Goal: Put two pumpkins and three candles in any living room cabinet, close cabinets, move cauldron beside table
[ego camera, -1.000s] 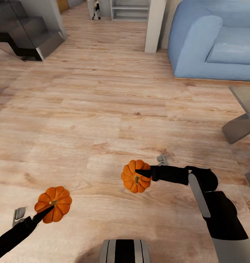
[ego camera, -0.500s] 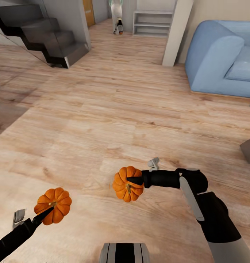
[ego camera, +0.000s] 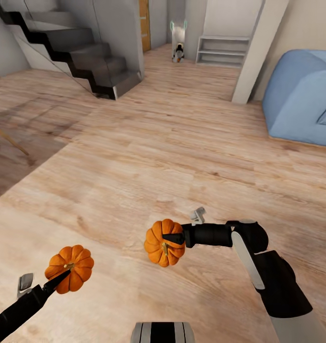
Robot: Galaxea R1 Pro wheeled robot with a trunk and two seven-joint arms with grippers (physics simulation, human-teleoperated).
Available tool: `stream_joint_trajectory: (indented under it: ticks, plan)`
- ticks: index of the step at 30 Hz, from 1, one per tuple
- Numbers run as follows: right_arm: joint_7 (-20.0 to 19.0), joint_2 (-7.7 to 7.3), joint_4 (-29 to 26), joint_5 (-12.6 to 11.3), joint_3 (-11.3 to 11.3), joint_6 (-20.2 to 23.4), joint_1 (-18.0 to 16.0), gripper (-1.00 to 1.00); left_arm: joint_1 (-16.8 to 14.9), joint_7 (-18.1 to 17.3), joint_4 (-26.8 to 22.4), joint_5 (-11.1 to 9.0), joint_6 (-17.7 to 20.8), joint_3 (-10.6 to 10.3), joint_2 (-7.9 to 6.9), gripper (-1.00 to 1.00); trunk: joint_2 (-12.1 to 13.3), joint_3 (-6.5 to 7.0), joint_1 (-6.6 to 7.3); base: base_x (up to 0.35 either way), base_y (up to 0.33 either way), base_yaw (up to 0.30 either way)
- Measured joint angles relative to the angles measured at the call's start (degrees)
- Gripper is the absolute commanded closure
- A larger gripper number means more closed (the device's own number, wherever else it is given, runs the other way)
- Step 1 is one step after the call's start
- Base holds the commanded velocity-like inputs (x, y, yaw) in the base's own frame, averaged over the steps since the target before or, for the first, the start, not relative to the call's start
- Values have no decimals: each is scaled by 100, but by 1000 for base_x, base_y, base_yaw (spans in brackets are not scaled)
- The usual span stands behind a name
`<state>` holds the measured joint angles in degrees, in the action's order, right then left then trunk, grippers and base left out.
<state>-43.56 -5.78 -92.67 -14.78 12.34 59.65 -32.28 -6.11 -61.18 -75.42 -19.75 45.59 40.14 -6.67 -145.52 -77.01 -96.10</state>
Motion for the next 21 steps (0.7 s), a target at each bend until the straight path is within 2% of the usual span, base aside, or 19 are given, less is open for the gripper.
stream_joint_trajectory:
  ticks: [21]
  plan:
    - [3, 22, 1, 17, 15, -5, 4, 100, 1, 36, 91, 11, -6, -70, 7, 100, 28, 530, 54, 0, 0, 276]
